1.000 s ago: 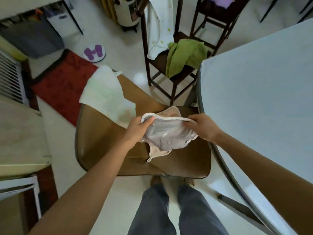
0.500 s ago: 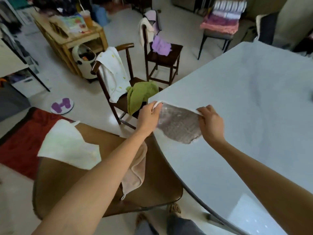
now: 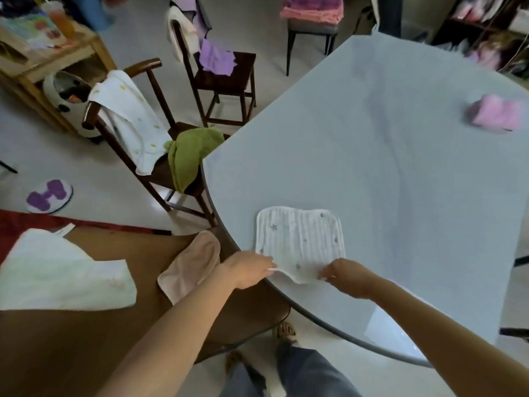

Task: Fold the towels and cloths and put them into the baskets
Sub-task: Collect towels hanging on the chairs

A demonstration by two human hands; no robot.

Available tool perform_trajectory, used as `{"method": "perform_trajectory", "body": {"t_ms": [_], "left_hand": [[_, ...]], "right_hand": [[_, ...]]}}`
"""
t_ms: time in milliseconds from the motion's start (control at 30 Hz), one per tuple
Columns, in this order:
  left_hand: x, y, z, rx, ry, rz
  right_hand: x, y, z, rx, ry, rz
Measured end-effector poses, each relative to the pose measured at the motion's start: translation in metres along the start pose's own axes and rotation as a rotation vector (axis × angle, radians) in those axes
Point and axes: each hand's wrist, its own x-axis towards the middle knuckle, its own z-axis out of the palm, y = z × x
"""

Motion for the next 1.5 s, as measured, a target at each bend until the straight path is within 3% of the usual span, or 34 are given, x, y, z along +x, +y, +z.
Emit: {"method": "perform_trajectory", "body": {"t_ms": [67,167,267,400,533,833,1500], "left_hand": [[-0.003,0.001,0.014,-0.157,0.017,-0.02],[-0.003,-0.007,0.024,-0.363,0.035,-0.078],[0.002,-0.013,0.015,-0.494,0.117,-0.14],[0.026,-0.016,-0.006,-0.522,0.421,-0.316],[0.058,-0.014,-0.02,-0.466,0.556,-0.419],[0.088,-0.009,-0.015,-0.331,0.554,-0.593],[0.091,-0.009,-0.014,-0.485,0.617,-0.652]], "right_hand": [[-0.004,0.0,-0.001,0.07,-0.155,0.032],[-0.006,0.003,-0.008,0.201,-0.155,0.067],[0.001,0.013,-0.013,0.377,0.042,0.217],[0.018,0.026,-0.017,0.484,0.308,0.404],[0.037,0.033,-0.02,0.48,0.411,0.52],[0.069,0.046,-0.007,0.396,0.343,0.558],[0.084,0.048,-0.02,0.532,0.323,0.462]]}}
